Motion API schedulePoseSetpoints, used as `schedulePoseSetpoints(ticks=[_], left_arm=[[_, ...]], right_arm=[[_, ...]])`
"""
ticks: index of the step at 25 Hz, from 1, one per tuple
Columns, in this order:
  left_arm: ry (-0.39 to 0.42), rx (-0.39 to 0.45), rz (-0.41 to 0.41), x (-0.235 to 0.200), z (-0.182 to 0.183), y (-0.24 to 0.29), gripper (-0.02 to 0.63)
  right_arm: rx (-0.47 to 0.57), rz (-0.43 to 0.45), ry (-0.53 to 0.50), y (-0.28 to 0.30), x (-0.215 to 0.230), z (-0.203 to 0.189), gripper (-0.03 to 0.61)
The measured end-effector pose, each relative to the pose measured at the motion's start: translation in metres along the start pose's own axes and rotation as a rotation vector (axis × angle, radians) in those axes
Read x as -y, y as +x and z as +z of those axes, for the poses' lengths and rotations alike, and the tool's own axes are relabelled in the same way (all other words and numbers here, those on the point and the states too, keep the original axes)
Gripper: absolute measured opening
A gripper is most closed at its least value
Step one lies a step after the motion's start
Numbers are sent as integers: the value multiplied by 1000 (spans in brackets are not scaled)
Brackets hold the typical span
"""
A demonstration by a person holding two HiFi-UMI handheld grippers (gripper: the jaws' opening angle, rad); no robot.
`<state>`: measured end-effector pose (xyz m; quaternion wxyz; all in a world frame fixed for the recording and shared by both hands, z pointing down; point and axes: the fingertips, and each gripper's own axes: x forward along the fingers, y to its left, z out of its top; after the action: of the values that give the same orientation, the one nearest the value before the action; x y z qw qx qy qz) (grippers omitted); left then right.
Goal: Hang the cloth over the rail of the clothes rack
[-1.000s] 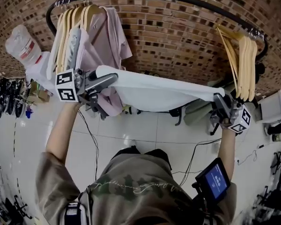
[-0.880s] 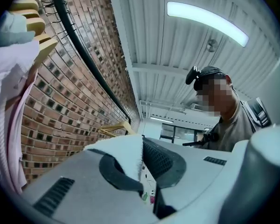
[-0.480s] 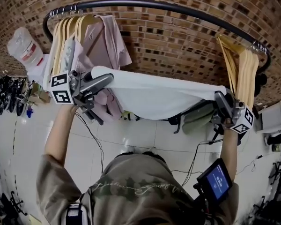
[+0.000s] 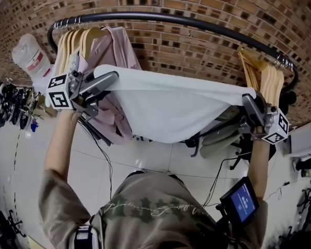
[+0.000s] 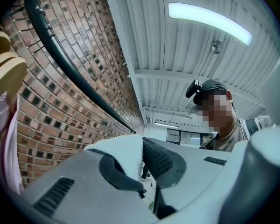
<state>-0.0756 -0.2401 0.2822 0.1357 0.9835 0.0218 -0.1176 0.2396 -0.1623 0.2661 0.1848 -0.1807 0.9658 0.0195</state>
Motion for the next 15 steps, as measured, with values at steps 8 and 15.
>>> schedulePoseSetpoints(ticks=[8, 15], left_arm=[[-17, -17, -27, -2, 25, 1, 15], [29, -35, -52, -3, 58, 15, 15]], right_arm=[[-10, 13, -31, 13, 1, 18, 18], [51, -15, 28, 22, 12, 50, 18]])
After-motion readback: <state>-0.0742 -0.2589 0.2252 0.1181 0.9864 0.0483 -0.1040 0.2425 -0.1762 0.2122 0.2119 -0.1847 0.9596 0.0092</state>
